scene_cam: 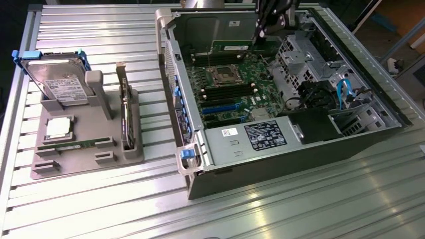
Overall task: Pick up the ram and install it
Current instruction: 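Pick up the ram and move it above insertion slot, then insert the ram into the slot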
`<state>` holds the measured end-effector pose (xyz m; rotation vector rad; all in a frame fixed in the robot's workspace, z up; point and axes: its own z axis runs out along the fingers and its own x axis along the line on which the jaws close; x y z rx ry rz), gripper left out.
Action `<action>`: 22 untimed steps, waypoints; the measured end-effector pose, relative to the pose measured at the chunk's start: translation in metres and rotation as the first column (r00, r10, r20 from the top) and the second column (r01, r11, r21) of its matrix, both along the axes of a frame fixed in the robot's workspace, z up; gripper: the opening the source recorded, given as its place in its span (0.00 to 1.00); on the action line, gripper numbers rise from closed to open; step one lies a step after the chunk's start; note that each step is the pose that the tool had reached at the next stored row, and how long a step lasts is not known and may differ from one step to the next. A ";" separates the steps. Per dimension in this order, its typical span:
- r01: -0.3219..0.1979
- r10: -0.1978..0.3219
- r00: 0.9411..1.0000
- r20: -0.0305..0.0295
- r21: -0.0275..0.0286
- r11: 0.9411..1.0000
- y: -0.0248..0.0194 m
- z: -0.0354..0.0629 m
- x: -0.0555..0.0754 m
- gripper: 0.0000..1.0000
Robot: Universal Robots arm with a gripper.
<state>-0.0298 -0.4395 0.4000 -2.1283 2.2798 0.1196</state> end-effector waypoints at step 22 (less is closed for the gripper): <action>0.000 0.000 1.000 0.000 -0.004 1.000 0.0172 -0.0011 0.000 0.12</action>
